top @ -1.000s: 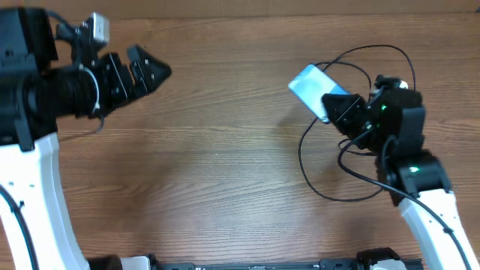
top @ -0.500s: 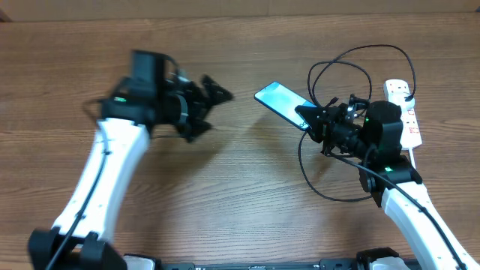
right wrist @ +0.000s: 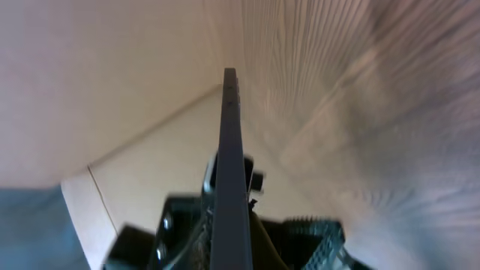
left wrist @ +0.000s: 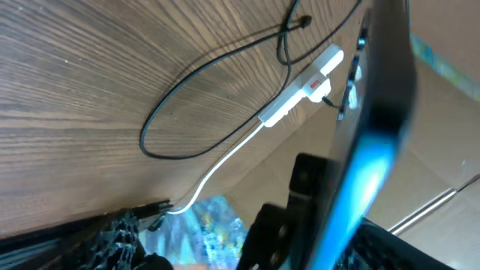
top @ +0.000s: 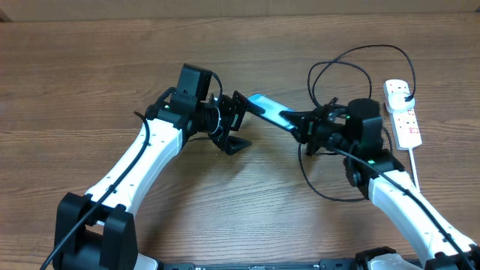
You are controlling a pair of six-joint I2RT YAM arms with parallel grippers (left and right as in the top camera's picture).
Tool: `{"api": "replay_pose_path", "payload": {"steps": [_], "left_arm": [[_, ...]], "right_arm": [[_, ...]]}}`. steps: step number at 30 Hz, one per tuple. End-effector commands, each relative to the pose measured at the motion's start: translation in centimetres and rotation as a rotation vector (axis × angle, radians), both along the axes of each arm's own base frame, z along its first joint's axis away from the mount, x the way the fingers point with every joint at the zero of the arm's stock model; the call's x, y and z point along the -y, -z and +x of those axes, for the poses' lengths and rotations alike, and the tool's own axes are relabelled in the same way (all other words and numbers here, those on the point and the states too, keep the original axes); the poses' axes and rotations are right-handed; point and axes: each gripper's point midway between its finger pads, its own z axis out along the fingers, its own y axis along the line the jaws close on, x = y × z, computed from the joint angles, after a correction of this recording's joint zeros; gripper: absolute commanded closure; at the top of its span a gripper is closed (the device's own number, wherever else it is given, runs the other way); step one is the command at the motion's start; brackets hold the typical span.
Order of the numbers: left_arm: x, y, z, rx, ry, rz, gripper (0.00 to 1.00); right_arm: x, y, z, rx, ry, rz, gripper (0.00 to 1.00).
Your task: Plug charger to phone and switch on socket
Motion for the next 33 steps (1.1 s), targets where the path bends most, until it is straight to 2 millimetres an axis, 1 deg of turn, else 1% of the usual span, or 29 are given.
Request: {"api": "replay_pose_path", "payload": {"steps": [1,3,5,7,8,12,20,23,27,29,30,33], "left_arm": [[0.2,0.3,-0.1,-0.079,-0.038,-0.017,0.18],[0.1,0.4,0.0,-0.095,-0.058,-0.012,0.26],[0.0,0.5,0.1,-0.092,-0.064,-0.005,0.3],[-0.1,0.6,0.2,-0.088,-0.07,0.004,0.39],[-0.1,0.7,0.2,-0.087,-0.071,0.006,0.41],[-0.1,0.7,0.2,-0.087,-0.072,0.006,0.58],[-0.8,1.4,1.0,-0.063,-0.115,0.062,0.81],[-0.8,1.3,1.1,-0.055,-0.115,0.059,0.87],[-0.5,0.8,2.0,-0.007,-0.118,0.044,0.95],[-0.5,0.6,2.3,0.01,-0.122,0.041,0.96],[-0.5,0.6,2.5,0.019,-0.128,0.047,0.96],[-1.3,1.0,3.2,0.035,-0.166,0.085,0.96]], "right_arm": [[-2.1,-0.9,-1.2,0.011,-0.061,0.022,0.96],[-3.0,-0.7,-1.6,0.006,-0.074,0.016,0.96],[-3.7,-0.5,-2.0,-0.018,-0.079,0.023,0.96],[-4.3,-0.5,-2.4,-0.04,-0.089,0.033,0.96],[-4.4,-0.5,-2.5,-0.043,-0.091,0.035,0.96],[-4.5,-0.5,-2.5,-0.055,-0.089,0.042,0.96],[-4.6,-0.5,-2.7,-0.063,-0.098,0.05,0.96],[-4.6,-0.5,-2.7,-0.063,-0.098,0.05,0.95],[-4.6,-0.5,-2.7,-0.063,-0.097,0.049,0.81],[-4.6,-0.5,-2.7,-0.062,-0.097,0.049,0.73],[-4.6,-0.5,-2.7,-0.062,-0.097,0.049,0.68],[-4.5,-0.5,-2.6,-0.057,-0.094,0.045,0.56]]}}
